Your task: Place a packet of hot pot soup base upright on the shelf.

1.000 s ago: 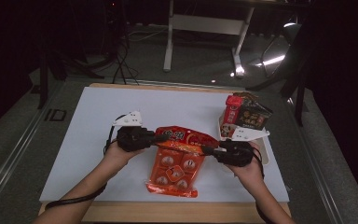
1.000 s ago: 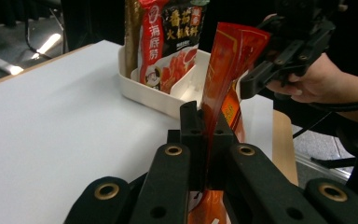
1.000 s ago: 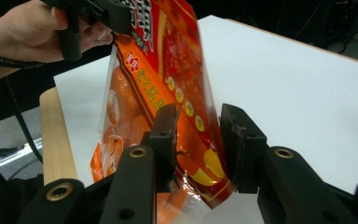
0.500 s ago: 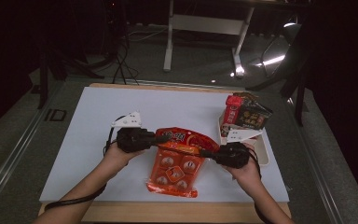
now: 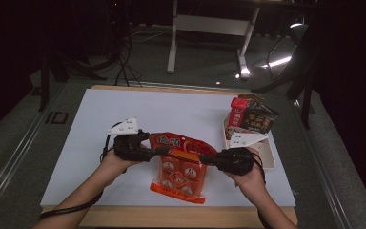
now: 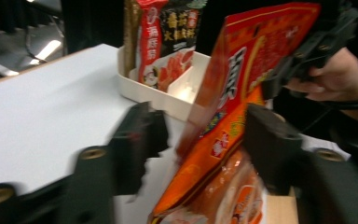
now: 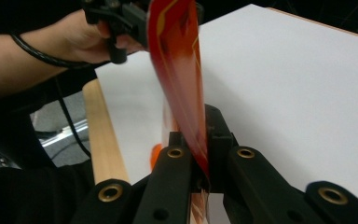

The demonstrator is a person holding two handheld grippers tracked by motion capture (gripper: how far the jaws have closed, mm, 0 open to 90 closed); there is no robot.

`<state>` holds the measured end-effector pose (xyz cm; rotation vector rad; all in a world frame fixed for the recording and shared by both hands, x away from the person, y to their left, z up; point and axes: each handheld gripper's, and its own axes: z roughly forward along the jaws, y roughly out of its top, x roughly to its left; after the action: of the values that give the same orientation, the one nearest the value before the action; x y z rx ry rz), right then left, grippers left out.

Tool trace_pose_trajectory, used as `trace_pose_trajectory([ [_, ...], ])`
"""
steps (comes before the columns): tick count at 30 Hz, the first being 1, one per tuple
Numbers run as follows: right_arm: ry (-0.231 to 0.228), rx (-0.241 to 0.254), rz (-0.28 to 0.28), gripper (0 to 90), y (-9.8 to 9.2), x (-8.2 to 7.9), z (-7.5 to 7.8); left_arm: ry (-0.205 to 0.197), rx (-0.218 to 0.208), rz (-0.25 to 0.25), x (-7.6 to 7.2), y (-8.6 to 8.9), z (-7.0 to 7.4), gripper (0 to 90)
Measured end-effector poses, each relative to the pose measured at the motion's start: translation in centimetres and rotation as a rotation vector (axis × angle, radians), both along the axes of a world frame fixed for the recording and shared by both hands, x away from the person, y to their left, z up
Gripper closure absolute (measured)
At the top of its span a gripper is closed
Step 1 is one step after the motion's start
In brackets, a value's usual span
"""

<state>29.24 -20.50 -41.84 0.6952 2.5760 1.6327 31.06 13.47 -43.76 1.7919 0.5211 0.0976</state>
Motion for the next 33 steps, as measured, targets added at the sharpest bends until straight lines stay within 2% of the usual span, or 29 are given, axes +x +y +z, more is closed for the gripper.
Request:
trace_pose_trajectory([
  [2,0.0,0.008,0.007,90.0,0.2,-0.2,0.3,0.01,-0.022,-0.01,0.0,0.2,-0.2,27.6],
  [3,0.0,0.01,0.012,90.0,0.3,-0.2,0.4,-0.01,-0.02,-0.019,-0.1,0.3,-0.3,20.4],
  [4,-0.007,0.009,0.016,90.0,0.4,-0.3,0.5,-0.022,-0.013,0.003,-0.3,0.3,-0.3,14.4],
  [5,-0.011,0.013,0.014,90.0,0.5,-0.4,0.6,-0.036,-0.009,0.014,-0.4,0.4,-0.4,13.8],
  [7,-0.025,0.013,0.02,90.0,0.7,-0.5,1.0,-0.059,-0.032,0.014,-0.6,0.7,-0.4,7.9],
  [8,-0.019,0.025,0.024,90.0,0.8,-0.5,1.1,-0.062,-0.041,0.017,-0.7,0.8,-0.5,7.7],
  [10,-0.036,0.027,0.024,90.0,0.9,-0.7,1.5,-0.062,-0.074,0.034,-0.8,1.2,-0.6,6.8],
  [12,-0.034,0.034,0.032,90.0,0.9,-0.7,1.7,-0.059,-0.074,0.04,-0.9,1.4,-0.7,3.0],
  [13,-0.048,0.03,0.03,90.0,0.9,-0.8,1.9,-0.052,-0.079,0.046,-1.0,1.7,-0.8,3.0],
  [16,-0.048,0.051,0.029,90.0,0.8,-0.8,2.7,-0.039,-0.1,0.047,-1.1,2.1,-1.1,2.5],
  [21,-0.058,0.072,0.017,90.0,0.4,-0.7,3.6,-0.041,-0.088,0.062,-1.4,2.5,-1.6,2.5],
  [30,-0.099,0.103,-0.018,90.0,-0.8,-0.3,5.8,-0.01,-0.08,0.081,-1.5,3.0,-2.6,2.5],
  [31,-0.098,0.108,-0.019,90.0,-0.9,-0.3,6.0,0.0,-0.075,0.078,-1.7,2.9,-3.0,2.5],
  [33,-0.117,0.121,-0.04,90.0,-1.7,0.0,7.2,0.006,-0.063,0.072,-1.9,2.9,-3.3,2.5],
])
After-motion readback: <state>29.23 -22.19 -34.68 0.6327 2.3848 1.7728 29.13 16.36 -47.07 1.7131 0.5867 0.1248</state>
